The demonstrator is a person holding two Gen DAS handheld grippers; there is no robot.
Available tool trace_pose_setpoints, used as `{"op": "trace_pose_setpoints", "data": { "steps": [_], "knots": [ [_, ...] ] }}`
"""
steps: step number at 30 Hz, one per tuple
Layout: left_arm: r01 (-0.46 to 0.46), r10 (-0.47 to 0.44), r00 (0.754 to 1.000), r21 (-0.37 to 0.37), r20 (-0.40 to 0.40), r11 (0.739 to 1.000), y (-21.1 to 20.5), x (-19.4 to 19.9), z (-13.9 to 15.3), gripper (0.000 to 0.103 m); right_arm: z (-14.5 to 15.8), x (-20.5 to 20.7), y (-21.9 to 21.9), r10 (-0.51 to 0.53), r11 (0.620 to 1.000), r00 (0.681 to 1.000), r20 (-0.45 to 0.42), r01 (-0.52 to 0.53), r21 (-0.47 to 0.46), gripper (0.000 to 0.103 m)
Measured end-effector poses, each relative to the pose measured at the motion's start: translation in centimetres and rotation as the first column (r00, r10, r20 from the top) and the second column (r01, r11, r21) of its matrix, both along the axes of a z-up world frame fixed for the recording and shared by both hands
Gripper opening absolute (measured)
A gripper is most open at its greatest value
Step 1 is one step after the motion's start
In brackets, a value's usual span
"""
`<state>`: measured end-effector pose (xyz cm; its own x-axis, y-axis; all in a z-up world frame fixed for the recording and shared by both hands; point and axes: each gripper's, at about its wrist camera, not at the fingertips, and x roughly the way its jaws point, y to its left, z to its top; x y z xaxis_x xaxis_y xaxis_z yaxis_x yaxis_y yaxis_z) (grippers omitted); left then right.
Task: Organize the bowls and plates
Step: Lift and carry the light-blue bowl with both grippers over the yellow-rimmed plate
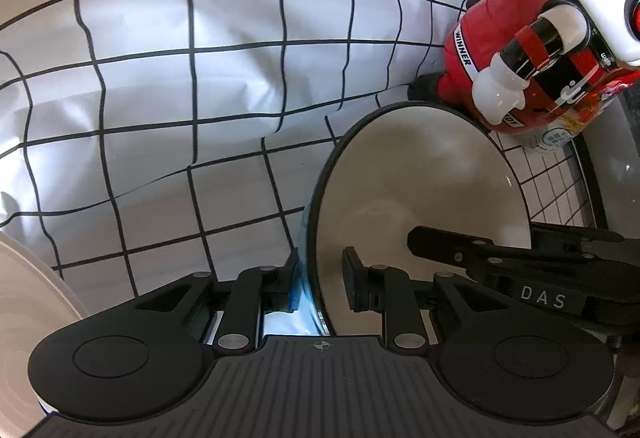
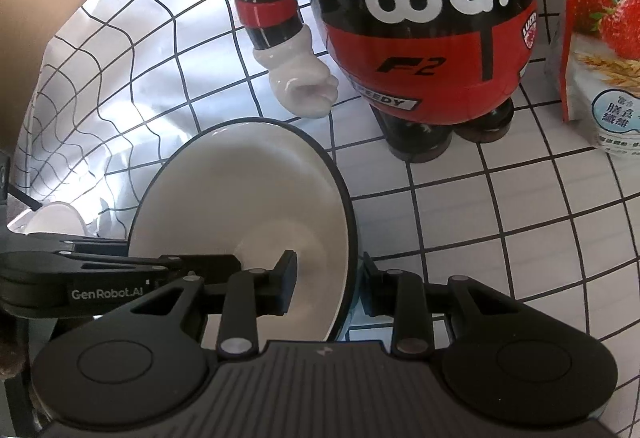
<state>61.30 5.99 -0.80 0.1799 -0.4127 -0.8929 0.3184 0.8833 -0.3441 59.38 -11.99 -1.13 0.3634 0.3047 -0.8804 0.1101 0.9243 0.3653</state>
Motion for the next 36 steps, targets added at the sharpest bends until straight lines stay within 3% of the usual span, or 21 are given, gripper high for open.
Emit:
{"op": "trace_pose_setpoints", "data": {
  "steps": [3,7,12,19,21,29,36],
  "knots": [
    [-0.008,0.008,1.0,-0.02,0.003,1.0,0.5,0.1,-0.2,0.02,0.2,-0.1,0.8,0.001,0.999,1.0,0.015,-0.001,-0.048,0.032],
    [0.001,-0.001,1.0,-0.02,0.018,1.0,0.4,-0.1,-0.2,0.02,0.4,-0.1,1.9,0.02,0.983,0.999,0.046,-0.012,-0.184,0.032],
    [-0.016,0.016,1.0,-0.01,0.004,1.0,0.2,0.2,-0.1,0.021,0.3,0.8,1.3,0.009,0.989,1.0,0.019,-0.006,-0.146,0.039],
    [-0.012,0.013,1.0,-0.034,0.024,0.999,0.7,0.0,-0.2,0.018,0.6,1.5,2.0,0.051,0.983,0.999,0.014,-0.048,-0.177,0.042],
    [-0.029,0.031,0.999,-0.035,0.032,0.999,0.7,-0.3,-0.2,0.018,0.7,1.1,2.0,0.048,0.983,0.999,0.018,-0.044,-0.176,0.036],
    [-0.027,0.027,0.997,0.004,0.074,1.0,-0.1,-0.7,0.7,0.018,0.9,0.1,0.7,-0.001,0.993,1.0,-0.015,-0.001,-0.117,0.03],
    [-0.063,0.062,0.99,0.006,0.126,0.998,-0.4,-1.8,4.9,0.018,4.3,-0.9,-1.0,-0.001,0.997,0.998,0.058,0.005,-0.075,0.03]
  ]
}}
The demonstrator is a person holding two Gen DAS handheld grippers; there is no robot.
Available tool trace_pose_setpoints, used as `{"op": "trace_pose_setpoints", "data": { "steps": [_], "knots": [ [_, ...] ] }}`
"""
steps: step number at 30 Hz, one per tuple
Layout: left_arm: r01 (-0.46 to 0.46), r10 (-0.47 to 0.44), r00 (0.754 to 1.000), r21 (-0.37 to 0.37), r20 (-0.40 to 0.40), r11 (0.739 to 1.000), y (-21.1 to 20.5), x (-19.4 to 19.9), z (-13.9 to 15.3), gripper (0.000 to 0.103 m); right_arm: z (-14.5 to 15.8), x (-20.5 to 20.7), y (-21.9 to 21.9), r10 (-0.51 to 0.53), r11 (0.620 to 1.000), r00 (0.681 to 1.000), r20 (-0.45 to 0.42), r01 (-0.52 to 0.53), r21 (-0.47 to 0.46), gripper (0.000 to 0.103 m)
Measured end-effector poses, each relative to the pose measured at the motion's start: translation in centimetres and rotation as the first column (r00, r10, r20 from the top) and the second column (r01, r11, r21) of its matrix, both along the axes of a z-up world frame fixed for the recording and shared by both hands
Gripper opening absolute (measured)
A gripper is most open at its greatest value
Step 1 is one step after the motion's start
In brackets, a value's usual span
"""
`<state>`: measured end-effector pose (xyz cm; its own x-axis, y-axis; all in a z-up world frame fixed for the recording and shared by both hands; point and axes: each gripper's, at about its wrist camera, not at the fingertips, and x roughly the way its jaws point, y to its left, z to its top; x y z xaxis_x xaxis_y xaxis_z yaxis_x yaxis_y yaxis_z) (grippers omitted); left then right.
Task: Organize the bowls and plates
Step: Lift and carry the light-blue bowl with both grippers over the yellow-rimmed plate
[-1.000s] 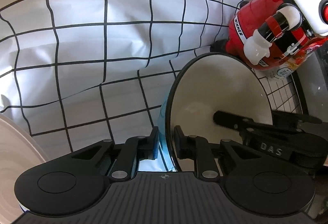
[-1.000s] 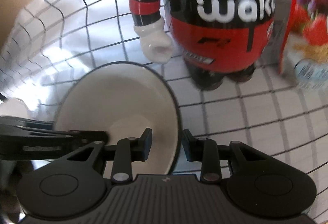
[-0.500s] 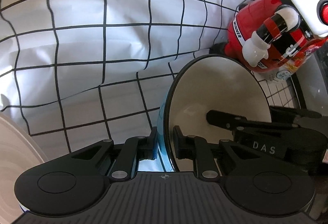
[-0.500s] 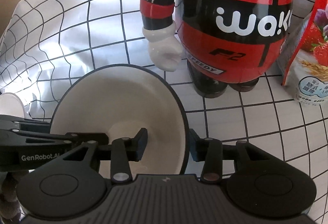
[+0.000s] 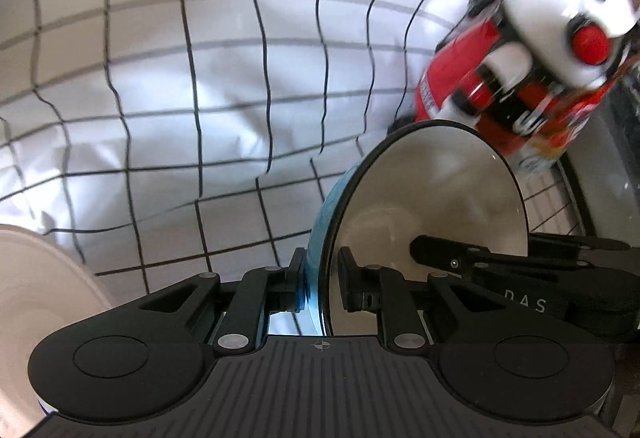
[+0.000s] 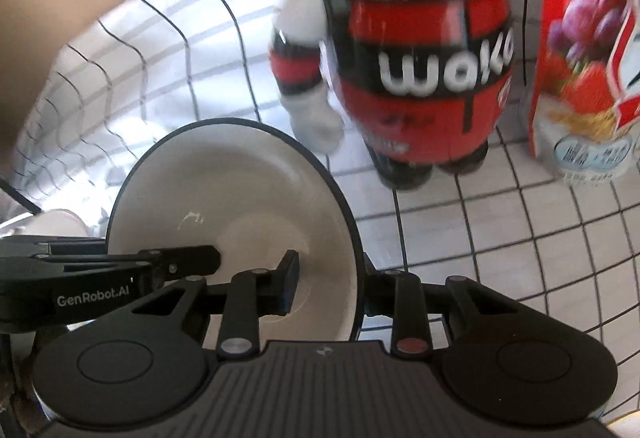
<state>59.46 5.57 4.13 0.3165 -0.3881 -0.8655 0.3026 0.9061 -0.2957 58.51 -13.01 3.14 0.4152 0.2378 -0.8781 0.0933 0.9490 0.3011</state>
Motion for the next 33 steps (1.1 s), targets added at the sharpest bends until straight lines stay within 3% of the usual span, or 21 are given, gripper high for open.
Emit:
{"op": "trace_pose_setpoints", "data": {
  "steps": [6,13,20,33],
  "knots": [
    [-0.063,0.062,0.997,0.029,0.039,0.998,-0.1,-2.5,3.8,0.018,3.6,-1.9,-1.2,0.059,0.998,0.996,0.067,-0.062,0.032,0.03],
    [-0.068,0.066,0.997,0.033,0.044,0.997,-2.3,-6.3,6.1,0.018,6.0,-5.1,-3.8,0.087,0.995,0.989,0.116,-0.092,0.035,0.03],
    [-0.03,0.03,0.999,0.02,0.023,0.999,-6.9,-9.6,6.6,0.019,8.0,-9.5,-7.5,0.106,0.994,0.986,0.125,-0.107,0.001,0.03],
    [0.045,-0.044,0.998,0.027,-0.035,0.999,-15.5,-16.5,5.7,0.019,7.0,-17.5,-15.3,0.108,0.994,0.99,0.088,-0.106,-0.03,0.031]
  ]
}}
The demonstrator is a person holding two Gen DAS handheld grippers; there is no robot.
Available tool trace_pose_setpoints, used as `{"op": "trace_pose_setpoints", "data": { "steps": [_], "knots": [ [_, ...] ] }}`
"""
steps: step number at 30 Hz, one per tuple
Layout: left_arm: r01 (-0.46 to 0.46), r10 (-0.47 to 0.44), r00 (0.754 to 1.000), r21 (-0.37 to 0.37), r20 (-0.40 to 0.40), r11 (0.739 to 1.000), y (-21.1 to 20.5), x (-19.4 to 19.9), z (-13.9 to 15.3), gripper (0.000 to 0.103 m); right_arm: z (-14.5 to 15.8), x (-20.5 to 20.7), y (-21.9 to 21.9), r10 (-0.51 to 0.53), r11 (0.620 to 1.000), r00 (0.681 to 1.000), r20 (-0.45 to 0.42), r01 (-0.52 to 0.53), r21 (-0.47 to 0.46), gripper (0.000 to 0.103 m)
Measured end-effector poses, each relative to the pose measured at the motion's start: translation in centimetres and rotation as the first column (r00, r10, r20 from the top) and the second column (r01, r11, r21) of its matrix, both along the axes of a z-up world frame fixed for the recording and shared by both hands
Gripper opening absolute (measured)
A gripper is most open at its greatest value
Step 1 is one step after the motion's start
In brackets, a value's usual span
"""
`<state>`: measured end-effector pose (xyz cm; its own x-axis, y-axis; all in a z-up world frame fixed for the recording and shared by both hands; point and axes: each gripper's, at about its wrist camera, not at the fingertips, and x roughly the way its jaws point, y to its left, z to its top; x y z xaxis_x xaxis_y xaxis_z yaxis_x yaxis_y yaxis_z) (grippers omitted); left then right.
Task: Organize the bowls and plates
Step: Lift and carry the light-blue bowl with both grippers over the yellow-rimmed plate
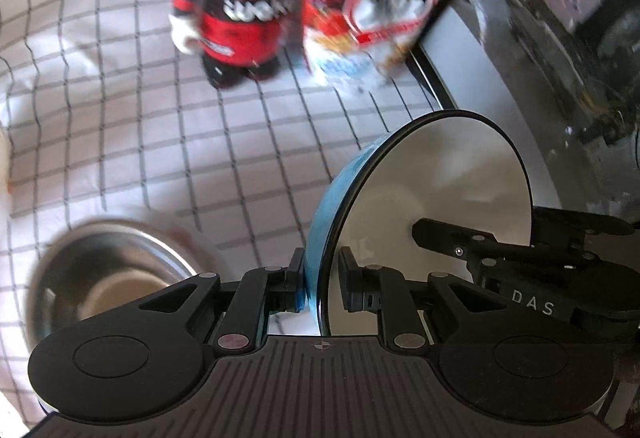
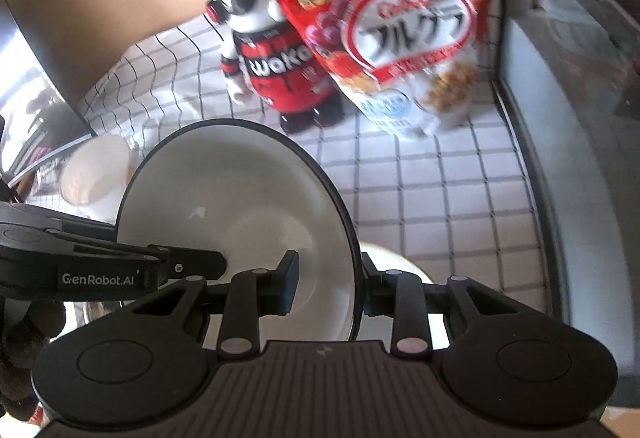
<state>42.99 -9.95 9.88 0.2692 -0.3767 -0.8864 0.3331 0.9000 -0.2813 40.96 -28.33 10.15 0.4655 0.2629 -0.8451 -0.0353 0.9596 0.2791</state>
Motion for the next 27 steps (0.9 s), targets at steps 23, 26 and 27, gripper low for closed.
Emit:
{"op": "trace_pose_setpoints", "data": {
  "steps": [23,26,27],
  "knots": [
    [-0.01,0.014,0.996,0.049,-0.091,0.999,-4.2,-2.7,-4.1,0.019,-3.3,-2.6,-3.5,0.018,1.0,0.998,-0.055,-0.018,-0.009,0.04],
    [-0.007,0.013,0.994,0.059,-0.109,0.998,-4.1,-2.4,-4.5,0.019,-3.5,-2.5,-3.2,0.025,1.0,0.998,-0.06,-0.026,-0.011,0.04],
    [-0.006,0.014,0.993,0.064,-0.119,0.998,-4.1,-2.3,-4.7,0.019,-3.7,-2.4,-3.1,0.027,1.0,0.997,-0.066,-0.028,-0.009,0.04]
  ]
}}
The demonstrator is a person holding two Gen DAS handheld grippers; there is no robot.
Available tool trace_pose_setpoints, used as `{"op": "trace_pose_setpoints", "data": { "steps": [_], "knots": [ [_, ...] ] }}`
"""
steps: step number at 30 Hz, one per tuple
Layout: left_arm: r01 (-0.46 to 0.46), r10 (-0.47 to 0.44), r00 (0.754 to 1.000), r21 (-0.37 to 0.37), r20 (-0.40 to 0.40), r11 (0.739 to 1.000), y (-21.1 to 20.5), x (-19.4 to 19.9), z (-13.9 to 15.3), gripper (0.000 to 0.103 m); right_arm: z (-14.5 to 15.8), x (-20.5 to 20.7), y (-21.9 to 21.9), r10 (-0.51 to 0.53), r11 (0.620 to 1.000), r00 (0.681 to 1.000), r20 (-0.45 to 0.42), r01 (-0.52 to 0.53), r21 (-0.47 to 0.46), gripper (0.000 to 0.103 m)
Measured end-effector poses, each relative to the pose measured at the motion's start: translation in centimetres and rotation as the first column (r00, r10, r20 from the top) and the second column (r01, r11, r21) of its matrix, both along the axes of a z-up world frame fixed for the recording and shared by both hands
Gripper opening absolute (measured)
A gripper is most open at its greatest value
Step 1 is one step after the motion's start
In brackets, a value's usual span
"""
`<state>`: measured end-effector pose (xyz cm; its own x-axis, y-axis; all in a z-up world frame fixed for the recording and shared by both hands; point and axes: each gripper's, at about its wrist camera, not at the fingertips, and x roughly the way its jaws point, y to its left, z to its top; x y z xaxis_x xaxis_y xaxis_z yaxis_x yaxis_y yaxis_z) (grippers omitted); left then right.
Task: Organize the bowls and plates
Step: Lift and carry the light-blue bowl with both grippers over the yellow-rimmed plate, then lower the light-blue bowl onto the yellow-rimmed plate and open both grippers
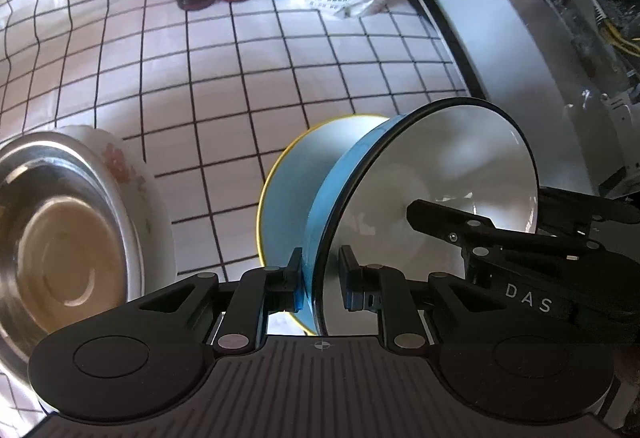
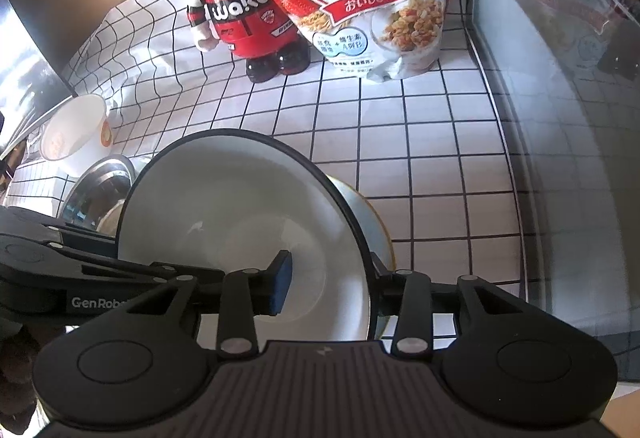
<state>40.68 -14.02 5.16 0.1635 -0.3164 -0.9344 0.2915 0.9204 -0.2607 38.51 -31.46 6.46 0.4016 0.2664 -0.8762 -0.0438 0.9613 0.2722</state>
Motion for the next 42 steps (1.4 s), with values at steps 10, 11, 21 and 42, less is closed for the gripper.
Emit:
{"op": "trace_pose_setpoints", "data": {
  "steps": [10,11,21,42],
  "knots": [
    [0.005,-0.006,1.0,-0.04,-0.018,0.999,0.9,0.8,-1.0,0.021,-1.2,0.4,0.6,0.003,1.0,0.999,-0.046,-0.003,-0.019,0.04],
    [0.005,-0.005,1.0,-0.046,-0.014,0.999,0.9,0.9,-1.0,0.021,-1.3,0.5,0.6,0.001,1.0,0.999,-0.05,-0.002,-0.016,0.04],
    [0.054,-0.055,0.998,-0.101,-0.005,0.993,2.0,2.0,-0.9,0.022,-1.9,1.2,0.2,-0.013,1.0,0.996,-0.086,0.015,0.024,0.039],
    [0.197,-0.197,0.969,0.015,0.148,0.98,1.6,1.4,1.2,0.022,-0.7,0.6,0.5,0.011,0.999,1.0,-0.026,-0.012,-0.043,0.04]
  ]
}}
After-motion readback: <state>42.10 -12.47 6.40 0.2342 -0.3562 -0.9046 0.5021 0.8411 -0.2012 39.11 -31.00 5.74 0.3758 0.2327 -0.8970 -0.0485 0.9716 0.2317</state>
